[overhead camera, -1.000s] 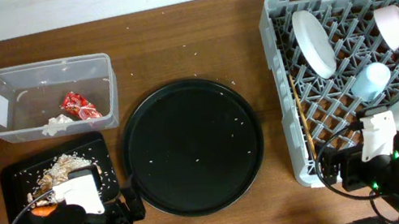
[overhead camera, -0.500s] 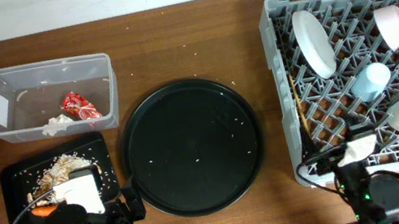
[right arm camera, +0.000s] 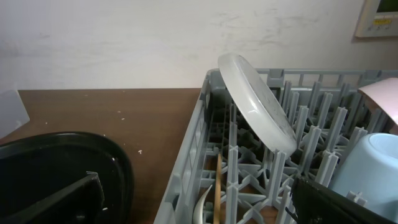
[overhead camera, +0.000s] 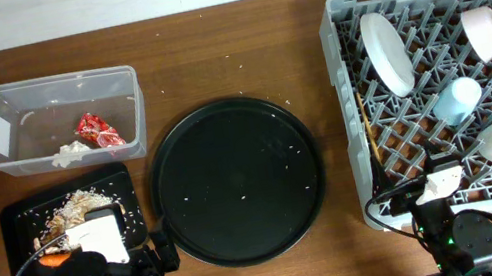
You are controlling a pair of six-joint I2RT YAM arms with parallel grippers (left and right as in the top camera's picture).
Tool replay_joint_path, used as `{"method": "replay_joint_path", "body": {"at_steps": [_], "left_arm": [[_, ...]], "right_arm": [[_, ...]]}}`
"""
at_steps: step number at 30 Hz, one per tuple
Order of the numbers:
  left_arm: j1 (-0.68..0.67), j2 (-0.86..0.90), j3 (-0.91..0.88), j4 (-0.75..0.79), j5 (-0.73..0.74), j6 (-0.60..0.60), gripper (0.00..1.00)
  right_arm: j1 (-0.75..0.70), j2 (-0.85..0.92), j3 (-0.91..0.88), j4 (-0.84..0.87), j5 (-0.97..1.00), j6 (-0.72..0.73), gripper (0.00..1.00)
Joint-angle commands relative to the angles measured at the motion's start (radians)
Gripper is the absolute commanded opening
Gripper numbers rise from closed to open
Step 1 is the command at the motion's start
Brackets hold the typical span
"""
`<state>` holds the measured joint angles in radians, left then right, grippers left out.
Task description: Sort waste into correct bins and load items into the dishwasher rack
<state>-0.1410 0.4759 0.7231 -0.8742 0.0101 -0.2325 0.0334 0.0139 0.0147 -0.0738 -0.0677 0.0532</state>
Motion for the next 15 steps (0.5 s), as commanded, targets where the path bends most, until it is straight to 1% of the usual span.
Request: {"method": "replay_joint_path", "body": {"at_steps": [1,4,6,8,9,10,11,12,13,14,15], "left_arm": [[0.000,-0.004,-0.003,0.002,-0.010,-0.010,0.99],[0.000,-0.005,-0.004,-0.007,-0.010,-0.010,0.99],[0.010,-0.044,-0.015,-0.043,-0.054,-0.009,0.99],[0.013,-0.157,-0.107,-0.005,-0.115,-0.005,0.99],[0.017,-0.227,-0.186,0.055,-0.116,0.019,0.99],[0.027,-0.281,-0.251,0.122,-0.116,0.025,0.99],[0.045,-0.344,-0.338,0.235,-0.111,0.036,0.99],[0.066,-0.429,-0.468,0.436,-0.056,0.098,0.99],[0.075,-0.472,-0.570,0.621,-0.003,0.190,0.99],[0.074,-0.471,-0.634,0.758,-0.002,0.228,0.99],[0.074,-0.471,-0.698,0.869,-0.006,0.234,0.99]], "right_arm": [[-0.001,-0.008,-0.009,0.000,0.016,0.004,0.99],[-0.001,-0.008,-0.009,0.000,0.016,0.004,0.98],[-0.001,-0.008,-0.009,0.000,0.016,0.004,0.99],[-0.001,-0.008,-0.009,0.000,0.017,0.004,0.99],[-0.001,-0.008,-0.009,0.000,0.016,0.004,0.99],[-0.001,-0.008,-0.009,0.000,0.016,0.004,0.99],[-0.001,-0.008,-0.009,0.000,0.017,0.004,0.99],[-0.001,-0.008,-0.009,0.000,0.016,0.004,0.99],[-0.001,-0.008,-0.009,0.000,0.016,0.004,0.99],[-0.001,-0.008,-0.009,0.000,0.017,0.004,0.99],[-0.001,-0.008,-0.009,0.000,0.017,0.004,0.99]]}}
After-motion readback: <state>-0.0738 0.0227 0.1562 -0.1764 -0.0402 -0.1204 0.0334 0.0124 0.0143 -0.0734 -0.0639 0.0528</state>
